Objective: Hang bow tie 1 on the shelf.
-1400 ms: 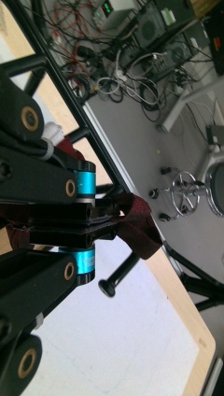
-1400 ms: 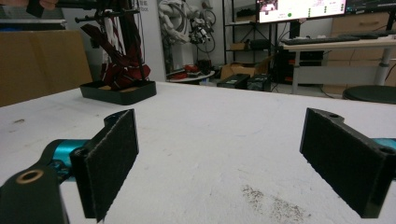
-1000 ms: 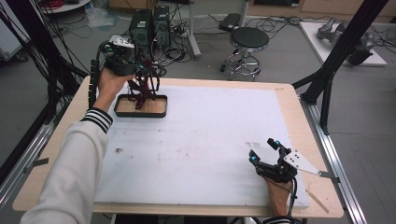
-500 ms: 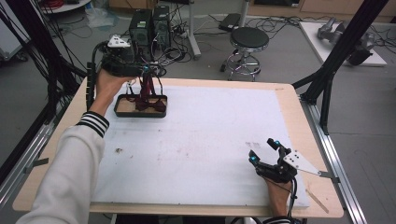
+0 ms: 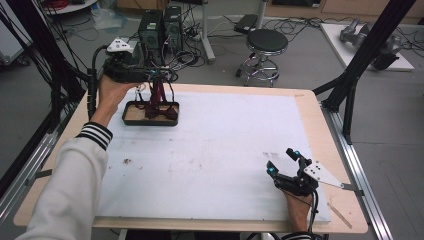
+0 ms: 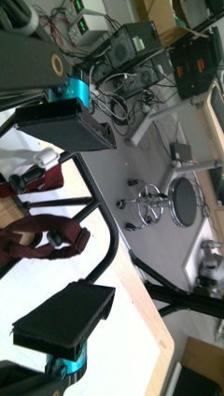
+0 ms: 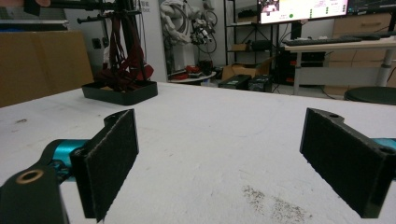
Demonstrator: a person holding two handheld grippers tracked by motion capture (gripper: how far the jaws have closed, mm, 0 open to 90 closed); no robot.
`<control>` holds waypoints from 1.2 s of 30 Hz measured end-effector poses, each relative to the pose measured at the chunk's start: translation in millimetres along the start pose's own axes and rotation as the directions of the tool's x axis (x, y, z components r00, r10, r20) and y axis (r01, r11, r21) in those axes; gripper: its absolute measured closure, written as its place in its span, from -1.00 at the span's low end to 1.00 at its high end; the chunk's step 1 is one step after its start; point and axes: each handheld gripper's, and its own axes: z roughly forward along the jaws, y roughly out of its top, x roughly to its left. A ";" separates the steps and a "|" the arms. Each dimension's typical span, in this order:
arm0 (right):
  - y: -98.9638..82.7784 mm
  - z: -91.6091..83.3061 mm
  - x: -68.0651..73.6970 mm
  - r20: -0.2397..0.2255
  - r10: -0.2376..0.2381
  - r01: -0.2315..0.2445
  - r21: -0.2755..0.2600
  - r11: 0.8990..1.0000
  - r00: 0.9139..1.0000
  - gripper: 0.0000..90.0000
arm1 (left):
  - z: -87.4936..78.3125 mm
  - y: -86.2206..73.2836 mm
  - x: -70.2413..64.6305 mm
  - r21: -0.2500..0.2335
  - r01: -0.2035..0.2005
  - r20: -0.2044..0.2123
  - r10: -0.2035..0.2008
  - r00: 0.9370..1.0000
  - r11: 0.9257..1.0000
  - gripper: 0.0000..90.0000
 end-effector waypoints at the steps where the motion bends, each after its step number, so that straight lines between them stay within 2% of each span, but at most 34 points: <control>1: 0.0 0.3 -0.4 -0.001 -0.001 0.001 -0.005 1.000 1.000 -0.76 | -2.7 -2.1 -0.3 -0.013 0.001 0.008 0.000 1.000 1.000 -0.47; 6: -0.1 0.2 -0.6 -0.002 -0.007 0.007 -0.007 1.000 1.000 -0.76 | -21.5 -14.5 -3.6 -0.073 0.032 0.049 -0.028 0.998 0.997 -0.54; 8: 0.1 0.2 -0.4 -0.001 -0.004 0.004 -0.007 1.000 1.000 -0.76 | -34.3 -22.8 -6.0 -0.113 0.035 0.065 -0.028 0.997 0.993 -0.54; 9: 0.0 0.2 -0.6 0.000 -0.005 0.005 -0.008 1.000 1.000 -0.76 | -45.6 -30.1 -7.1 -0.146 0.051 0.081 -0.039 0.996 0.988 -0.55; 10: 0.1 0.2 -0.4 0.000 -0.005 0.005 -0.008 1.000 1.000 -0.76 | -49.3 -32.9 -7.6 -0.158 0.054 0.085 -0.040 0.996 0.986 -0.55; 15: 0.0 0.2 0.4 0.004 -0.005 0.005 -0.006 1.000 1.000 -0.76 | -84.9 -66.3 -13.2 -0.213 0.069 0.113 -0.045 0.993 0.975 -0.56; 22: -0.1 0.4 0.9 0.010 -0.014 0.014 -0.007 1.000 1.000 -0.76 | -118.5 -118.1 -22.9 -0.247 0.065 0.133 -0.032 0.991 0.967 -0.60; 24: -0.1 0.3 1.1 0.011 -0.017 0.017 -0.008 1.000 1.000 -0.76 | -124.1 -132.3 -26.8 -0.253 0.058 0.137 -0.024 0.990 0.966 -0.61; 27: -0.1 0.1 1.2 0.012 -0.013 0.013 -0.009 1.000 1.000 -0.76 | -131.4 -159.3 -35.1 -0.277 0.069 0.151 -0.028 0.988 0.958 -0.62; 29: 0.0 0.0 1.6 0.015 -0.013 0.013 -0.007 1.000 1.000 -0.76 | -133.9 -177.8 -42.0 -0.290 0.058 0.151 -0.015 0.988 0.955 -0.63; 30: -0.1 0.0 1.6 0.016 -0.015 0.015 -0.007 1.000 1.000 -0.76 | -134.2 -181.8 -43.3 -0.293 0.057 0.148 -0.013 0.989 0.955 -0.63; 33: -0.1 0.0 1.6 0.016 -0.013 0.013 -0.007 1.000 1.000 -0.76 | -134.4 -204.7 -47.7 -0.302 0.091 0.159 -0.044 0.986 0.949 -0.63; 36: -0.1 0.0 1.7 0.017 -0.012 0.012 -0.010 1.000 1.000 -0.76 | -133.8 -219.6 -50.4 -0.319 0.111 0.156 -0.063 0.986 0.941 -0.65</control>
